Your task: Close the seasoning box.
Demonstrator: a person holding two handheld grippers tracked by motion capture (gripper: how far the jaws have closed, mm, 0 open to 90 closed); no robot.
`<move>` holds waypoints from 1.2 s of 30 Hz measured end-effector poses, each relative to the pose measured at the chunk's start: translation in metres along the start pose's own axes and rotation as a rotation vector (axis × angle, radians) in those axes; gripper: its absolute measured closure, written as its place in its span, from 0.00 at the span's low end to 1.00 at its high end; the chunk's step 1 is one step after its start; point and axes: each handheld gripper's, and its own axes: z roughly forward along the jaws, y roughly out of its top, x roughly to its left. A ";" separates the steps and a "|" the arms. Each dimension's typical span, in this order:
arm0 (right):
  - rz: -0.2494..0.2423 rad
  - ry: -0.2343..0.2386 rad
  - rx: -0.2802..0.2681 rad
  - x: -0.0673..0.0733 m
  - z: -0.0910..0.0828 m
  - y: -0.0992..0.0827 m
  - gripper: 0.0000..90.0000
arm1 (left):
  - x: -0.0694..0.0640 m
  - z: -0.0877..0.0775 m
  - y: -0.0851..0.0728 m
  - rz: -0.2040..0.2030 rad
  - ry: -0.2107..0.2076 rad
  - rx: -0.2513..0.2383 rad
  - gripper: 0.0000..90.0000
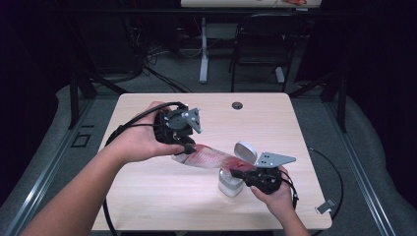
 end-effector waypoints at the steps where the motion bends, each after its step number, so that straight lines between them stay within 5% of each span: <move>1: 0.000 0.000 0.000 0.000 0.000 0.000 0.97 | 0.000 0.000 0.000 0.001 0.001 0.001 0.84; 36: 0.000 -0.006 0.001 -0.002 0.000 -0.001 0.97 | 0.001 -0.001 0.005 0.003 0.011 -0.023 0.83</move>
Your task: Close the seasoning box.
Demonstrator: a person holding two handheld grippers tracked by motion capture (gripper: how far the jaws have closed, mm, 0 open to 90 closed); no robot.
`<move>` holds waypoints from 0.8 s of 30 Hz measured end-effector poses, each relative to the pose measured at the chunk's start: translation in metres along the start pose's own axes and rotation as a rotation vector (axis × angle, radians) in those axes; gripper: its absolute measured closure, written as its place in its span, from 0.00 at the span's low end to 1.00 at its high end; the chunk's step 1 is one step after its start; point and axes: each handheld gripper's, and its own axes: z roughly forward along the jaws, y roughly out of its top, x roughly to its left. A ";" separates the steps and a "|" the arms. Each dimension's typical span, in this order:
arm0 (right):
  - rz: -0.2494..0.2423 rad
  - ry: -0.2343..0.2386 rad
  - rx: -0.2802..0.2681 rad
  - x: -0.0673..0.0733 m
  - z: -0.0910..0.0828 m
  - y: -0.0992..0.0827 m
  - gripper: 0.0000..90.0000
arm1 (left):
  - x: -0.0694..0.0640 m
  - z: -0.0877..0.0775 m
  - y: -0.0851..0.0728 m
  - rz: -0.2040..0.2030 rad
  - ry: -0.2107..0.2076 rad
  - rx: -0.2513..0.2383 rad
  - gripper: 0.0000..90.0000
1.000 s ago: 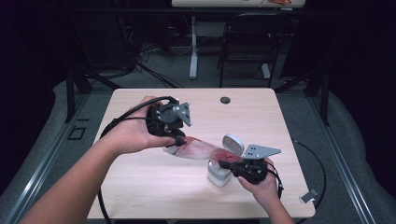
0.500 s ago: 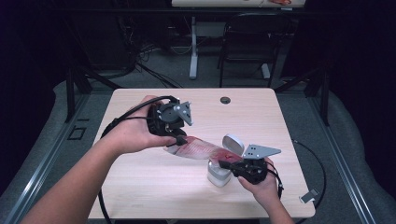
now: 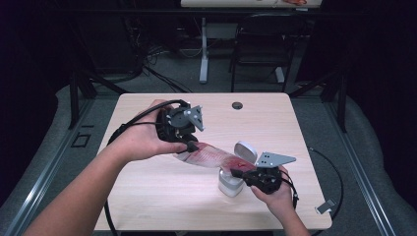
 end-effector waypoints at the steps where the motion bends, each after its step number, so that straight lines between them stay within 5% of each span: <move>1: 0.001 0.002 0.000 0.000 0.000 0.000 0.97 | 0.000 0.000 0.000 0.001 0.003 0.000 0.83; 24: -0.016 -0.018 0.010 0.001 -0.001 0.001 0.97 | -0.002 -0.002 0.004 0.011 0.002 -0.005 0.84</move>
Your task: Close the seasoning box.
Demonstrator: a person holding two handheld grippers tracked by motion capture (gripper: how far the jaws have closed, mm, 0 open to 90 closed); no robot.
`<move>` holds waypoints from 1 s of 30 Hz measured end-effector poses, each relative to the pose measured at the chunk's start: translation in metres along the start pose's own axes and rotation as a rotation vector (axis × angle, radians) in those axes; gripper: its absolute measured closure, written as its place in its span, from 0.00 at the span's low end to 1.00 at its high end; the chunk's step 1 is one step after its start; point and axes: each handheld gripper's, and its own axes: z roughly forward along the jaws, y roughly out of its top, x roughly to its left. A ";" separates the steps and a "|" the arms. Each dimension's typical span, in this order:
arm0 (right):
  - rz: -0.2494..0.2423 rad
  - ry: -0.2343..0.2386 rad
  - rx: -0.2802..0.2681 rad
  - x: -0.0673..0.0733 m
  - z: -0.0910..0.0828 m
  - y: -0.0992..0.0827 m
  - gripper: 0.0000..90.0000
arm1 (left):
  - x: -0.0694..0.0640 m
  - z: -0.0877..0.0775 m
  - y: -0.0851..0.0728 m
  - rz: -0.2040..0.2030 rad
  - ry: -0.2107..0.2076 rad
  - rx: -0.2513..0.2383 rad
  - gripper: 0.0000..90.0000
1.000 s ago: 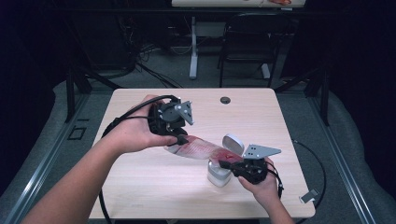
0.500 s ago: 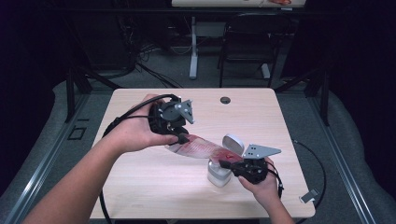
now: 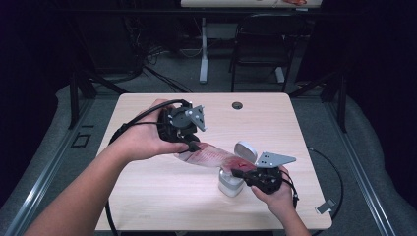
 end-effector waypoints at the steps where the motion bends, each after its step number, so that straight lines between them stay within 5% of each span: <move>1: -0.004 -0.001 0.000 0.000 0.000 0.000 0.97 | 0.000 -0.001 0.000 0.000 -0.003 -0.002 0.84; 30: -0.002 -0.015 -0.006 -0.002 -0.001 0.000 0.92 | -0.002 0.000 0.003 0.014 -0.010 0.000 0.85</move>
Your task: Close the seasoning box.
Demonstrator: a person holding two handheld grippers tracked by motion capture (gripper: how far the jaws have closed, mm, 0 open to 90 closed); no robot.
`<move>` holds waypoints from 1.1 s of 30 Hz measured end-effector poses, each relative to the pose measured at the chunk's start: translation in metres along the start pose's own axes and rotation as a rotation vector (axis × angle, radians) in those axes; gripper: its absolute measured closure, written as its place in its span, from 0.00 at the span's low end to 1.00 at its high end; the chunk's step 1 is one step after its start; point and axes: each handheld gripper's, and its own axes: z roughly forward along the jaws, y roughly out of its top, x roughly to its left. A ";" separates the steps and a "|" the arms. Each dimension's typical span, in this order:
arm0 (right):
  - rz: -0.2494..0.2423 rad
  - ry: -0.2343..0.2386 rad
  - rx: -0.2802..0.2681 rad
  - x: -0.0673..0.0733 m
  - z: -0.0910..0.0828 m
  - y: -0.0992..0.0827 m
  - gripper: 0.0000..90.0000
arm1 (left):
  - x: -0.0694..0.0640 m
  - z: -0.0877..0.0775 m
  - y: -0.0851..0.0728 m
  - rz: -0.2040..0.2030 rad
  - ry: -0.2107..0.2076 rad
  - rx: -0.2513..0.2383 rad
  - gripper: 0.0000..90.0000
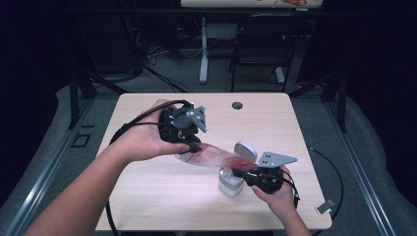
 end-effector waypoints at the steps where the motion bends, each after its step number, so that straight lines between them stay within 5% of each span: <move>1: -0.001 0.001 0.002 0.000 0.000 0.000 0.92 | 0.000 0.000 0.000 0.000 0.001 -0.001 0.85; 33: 0.002 -0.009 0.001 0.000 -0.005 -0.002 0.94 | 0.000 0.002 0.004 0.013 0.000 -0.001 0.85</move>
